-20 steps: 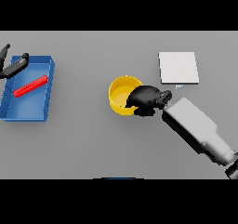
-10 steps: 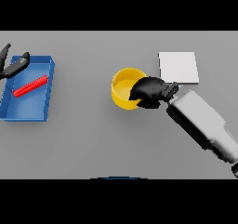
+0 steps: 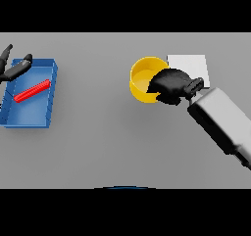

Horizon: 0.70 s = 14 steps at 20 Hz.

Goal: Pick up the red beaker and tilt it to pour out 1 green nut into yellow bowl. Pick up the yellow bowl and place it on the metallic measuring scale.

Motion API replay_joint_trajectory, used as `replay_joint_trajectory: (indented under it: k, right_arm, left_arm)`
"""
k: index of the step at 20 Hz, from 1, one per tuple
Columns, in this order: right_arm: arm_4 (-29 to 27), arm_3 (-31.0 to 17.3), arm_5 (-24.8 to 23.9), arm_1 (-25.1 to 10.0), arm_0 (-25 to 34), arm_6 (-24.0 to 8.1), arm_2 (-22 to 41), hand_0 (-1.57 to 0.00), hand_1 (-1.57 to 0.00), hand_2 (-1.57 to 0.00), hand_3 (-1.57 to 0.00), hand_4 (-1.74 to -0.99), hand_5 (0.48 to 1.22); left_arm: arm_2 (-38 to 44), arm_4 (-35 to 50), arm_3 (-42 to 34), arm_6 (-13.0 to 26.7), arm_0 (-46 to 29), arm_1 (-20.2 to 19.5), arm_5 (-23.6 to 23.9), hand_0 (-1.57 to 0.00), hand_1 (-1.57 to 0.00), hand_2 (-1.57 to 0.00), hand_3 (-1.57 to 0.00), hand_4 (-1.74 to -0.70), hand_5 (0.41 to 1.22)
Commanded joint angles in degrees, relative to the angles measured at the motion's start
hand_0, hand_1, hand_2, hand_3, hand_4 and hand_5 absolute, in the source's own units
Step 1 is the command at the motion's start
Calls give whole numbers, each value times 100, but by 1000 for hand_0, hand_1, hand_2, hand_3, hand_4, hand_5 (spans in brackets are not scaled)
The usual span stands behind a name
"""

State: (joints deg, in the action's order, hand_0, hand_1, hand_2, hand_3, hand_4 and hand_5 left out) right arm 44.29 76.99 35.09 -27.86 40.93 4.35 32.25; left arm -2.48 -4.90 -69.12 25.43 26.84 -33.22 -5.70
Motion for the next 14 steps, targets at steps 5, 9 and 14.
replay_joint_trajectory:
  k: [5, 9, 14]
  right_arm:
    - [89, -544, -614, -298, 207, 220, -319, -1558, -1570, -1528, -1159, -1741, 1221]
    - [157, -1246, -988, -401, 470, 299, -493, -1565, -1571, -1548, -1154, -1741, 1221]
    - [232, -2222, -1482, -394, 625, 366, -656, -1569, -1571, -1533, -1165, -1741, 1221]
  left_arm:
    - [61, 113, -221, 148, -120, -26, 7, 1, 1, 1, 1, -834, 733]
    - [55, 123, -259, 290, -142, 9, 40, 1, 1, 1, 1, -849, 746]
    - [54, 163, -455, 521, -216, -15, 41, 1, 1, 1, 1, -857, 762]
